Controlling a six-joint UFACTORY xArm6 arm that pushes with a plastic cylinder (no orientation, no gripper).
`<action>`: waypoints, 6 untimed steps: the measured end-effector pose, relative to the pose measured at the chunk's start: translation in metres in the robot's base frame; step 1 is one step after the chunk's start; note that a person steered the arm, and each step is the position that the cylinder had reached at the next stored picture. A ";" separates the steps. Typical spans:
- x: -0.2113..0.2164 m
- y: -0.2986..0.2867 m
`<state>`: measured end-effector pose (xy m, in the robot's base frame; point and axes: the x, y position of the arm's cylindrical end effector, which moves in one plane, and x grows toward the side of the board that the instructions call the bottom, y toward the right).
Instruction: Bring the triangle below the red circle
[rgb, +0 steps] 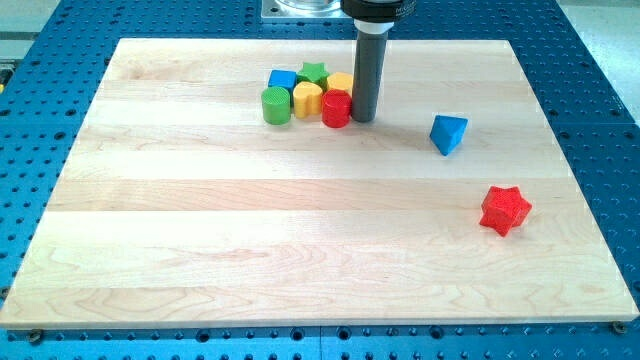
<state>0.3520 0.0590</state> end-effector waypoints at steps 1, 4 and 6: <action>0.000 -0.004; 0.025 0.152; 0.064 0.084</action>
